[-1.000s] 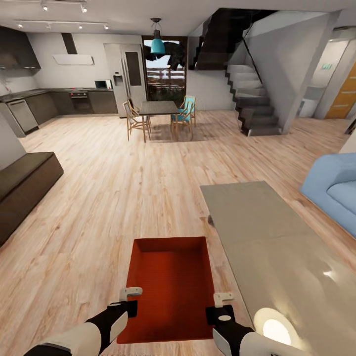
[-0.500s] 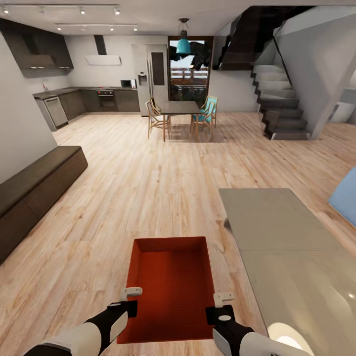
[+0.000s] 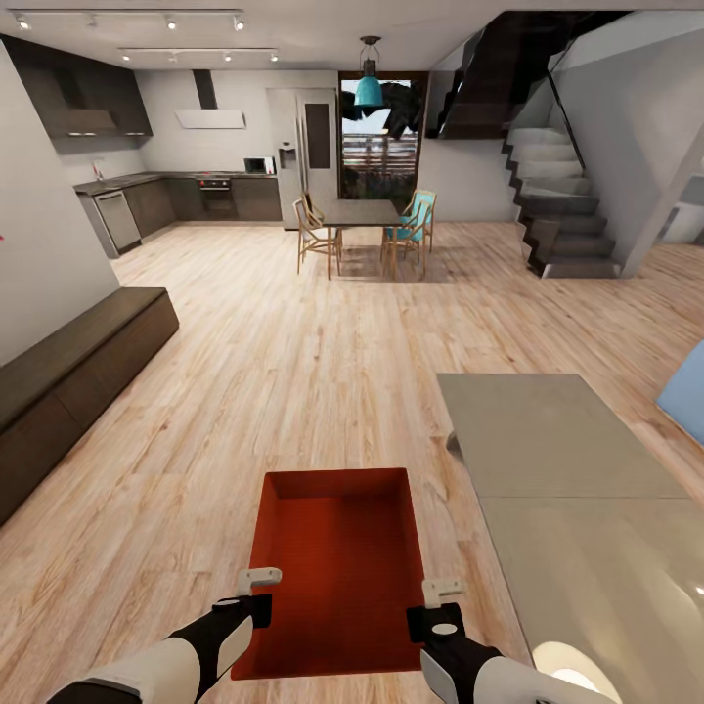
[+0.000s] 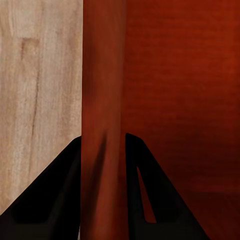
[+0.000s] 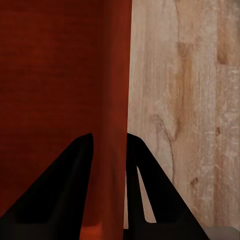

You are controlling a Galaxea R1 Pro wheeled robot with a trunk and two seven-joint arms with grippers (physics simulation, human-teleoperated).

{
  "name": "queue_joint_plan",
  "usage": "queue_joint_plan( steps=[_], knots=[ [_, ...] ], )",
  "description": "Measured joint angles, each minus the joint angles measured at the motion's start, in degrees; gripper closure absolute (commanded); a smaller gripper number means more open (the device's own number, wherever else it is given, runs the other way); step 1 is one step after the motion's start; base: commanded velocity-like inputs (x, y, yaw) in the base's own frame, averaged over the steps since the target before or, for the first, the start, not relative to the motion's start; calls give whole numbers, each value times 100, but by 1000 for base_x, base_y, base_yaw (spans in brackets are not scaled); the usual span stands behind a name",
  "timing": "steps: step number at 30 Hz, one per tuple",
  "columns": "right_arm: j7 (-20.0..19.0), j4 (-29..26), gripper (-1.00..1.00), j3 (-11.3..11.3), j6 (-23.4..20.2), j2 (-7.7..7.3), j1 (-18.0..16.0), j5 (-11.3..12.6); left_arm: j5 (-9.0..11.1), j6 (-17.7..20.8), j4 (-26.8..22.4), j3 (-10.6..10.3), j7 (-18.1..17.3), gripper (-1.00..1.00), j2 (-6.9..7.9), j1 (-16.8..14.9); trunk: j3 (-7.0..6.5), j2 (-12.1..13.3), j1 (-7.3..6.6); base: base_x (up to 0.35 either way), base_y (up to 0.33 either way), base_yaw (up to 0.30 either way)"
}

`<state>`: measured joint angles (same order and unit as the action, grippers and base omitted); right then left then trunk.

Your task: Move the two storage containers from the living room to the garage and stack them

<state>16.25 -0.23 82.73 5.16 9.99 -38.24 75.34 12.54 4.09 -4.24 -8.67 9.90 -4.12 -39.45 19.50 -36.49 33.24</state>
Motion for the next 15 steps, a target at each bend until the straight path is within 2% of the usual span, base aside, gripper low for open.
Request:
queue_joint_plan(
  steps=[15],
  knots=[
    [-4,2,100,5,0,0,-1,4,22,-2,2,-13,-11,100,5,0,0,0,0,9,0,0]
  ],
)
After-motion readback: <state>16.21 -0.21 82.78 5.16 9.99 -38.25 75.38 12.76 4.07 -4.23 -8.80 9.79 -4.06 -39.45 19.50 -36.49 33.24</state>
